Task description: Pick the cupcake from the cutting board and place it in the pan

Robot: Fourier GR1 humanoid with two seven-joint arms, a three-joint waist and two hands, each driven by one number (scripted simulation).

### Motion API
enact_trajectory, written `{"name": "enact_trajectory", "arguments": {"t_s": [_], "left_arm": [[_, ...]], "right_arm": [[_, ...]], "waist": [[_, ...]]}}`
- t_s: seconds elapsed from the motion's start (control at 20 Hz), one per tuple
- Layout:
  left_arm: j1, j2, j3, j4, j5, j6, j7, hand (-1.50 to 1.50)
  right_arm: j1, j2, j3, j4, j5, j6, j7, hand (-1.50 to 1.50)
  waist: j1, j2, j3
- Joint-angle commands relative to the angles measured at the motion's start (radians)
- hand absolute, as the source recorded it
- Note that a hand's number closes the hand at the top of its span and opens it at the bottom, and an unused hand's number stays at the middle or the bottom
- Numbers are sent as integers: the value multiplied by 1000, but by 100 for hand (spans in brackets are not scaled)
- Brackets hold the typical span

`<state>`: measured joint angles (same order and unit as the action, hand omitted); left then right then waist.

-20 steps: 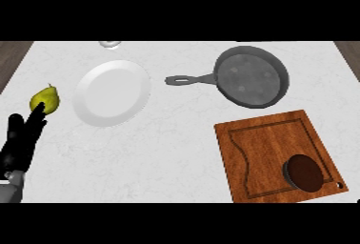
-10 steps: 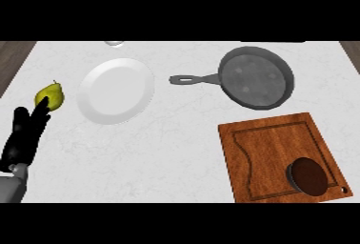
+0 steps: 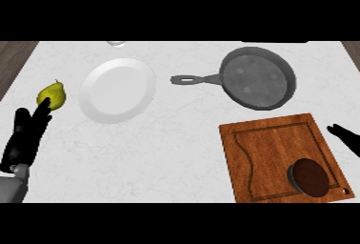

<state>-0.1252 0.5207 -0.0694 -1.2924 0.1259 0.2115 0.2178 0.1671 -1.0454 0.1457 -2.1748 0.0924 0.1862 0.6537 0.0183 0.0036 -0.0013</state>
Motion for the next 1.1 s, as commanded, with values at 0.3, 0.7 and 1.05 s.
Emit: {"name": "enact_trajectory", "arguments": {"t_s": [0.3,0.7,1.05], "left_arm": [[-17,-24,60,24,-31,-34,5,0],[29,-80,72,-72,-98,-24,47,0],[66,-100,112,-74,-124,-72,17,0]], "right_arm": [[-50,186,162,96,263,69,62,-150],[-113,280,113,114,295,244,103,-150],[-128,422,126,178,423,255,59,-150]], "waist": [[-23,-4,1],[-20,-5,1],[-16,-4,1]]}}
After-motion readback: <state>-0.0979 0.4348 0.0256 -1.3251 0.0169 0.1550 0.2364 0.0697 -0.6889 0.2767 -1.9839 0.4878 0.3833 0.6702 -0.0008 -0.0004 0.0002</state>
